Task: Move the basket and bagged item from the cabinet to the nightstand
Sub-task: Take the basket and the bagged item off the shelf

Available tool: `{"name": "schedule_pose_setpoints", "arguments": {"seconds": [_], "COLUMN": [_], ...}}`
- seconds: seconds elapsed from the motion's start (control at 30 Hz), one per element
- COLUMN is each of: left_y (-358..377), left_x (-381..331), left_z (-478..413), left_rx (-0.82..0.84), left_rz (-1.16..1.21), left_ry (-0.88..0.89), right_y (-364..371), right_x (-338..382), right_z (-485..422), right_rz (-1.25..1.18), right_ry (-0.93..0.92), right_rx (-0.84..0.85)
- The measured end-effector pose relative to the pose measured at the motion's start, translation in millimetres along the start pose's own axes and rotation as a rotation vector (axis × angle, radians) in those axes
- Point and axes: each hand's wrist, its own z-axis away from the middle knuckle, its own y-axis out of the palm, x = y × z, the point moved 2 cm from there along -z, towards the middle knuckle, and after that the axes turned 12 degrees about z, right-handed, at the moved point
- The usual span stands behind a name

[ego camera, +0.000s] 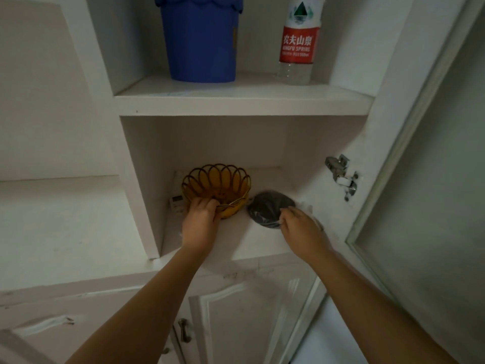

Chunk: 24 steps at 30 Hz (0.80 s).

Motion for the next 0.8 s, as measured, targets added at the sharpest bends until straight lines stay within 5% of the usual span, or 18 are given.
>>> {"name": "schedule_pose_setpoints", "arguments": {"seconds": [0.4,0.6,0.8], "left_y": [-3.2,-11.1,-15.9], "left_x": [-14.9,-13.7,-9.6], "left_z": [15.3,21.0,27.8], "left_rx": [0.047,0.038,0.020], "left_rz": [-0.079,-0.088,-0.153], "left_ry": [0.065,0.073,0.110], "right_y": [-2.7,23.1,26.7], "right_x": [4.5,9.9,12.8], "right_z": [28.2,29.4,33.9], "right_rz": [-0.078,0.102,0.084], "right_ry": [-0.057,-0.096,-0.076], "right_rx": [0.181,0.337,0.331]}}
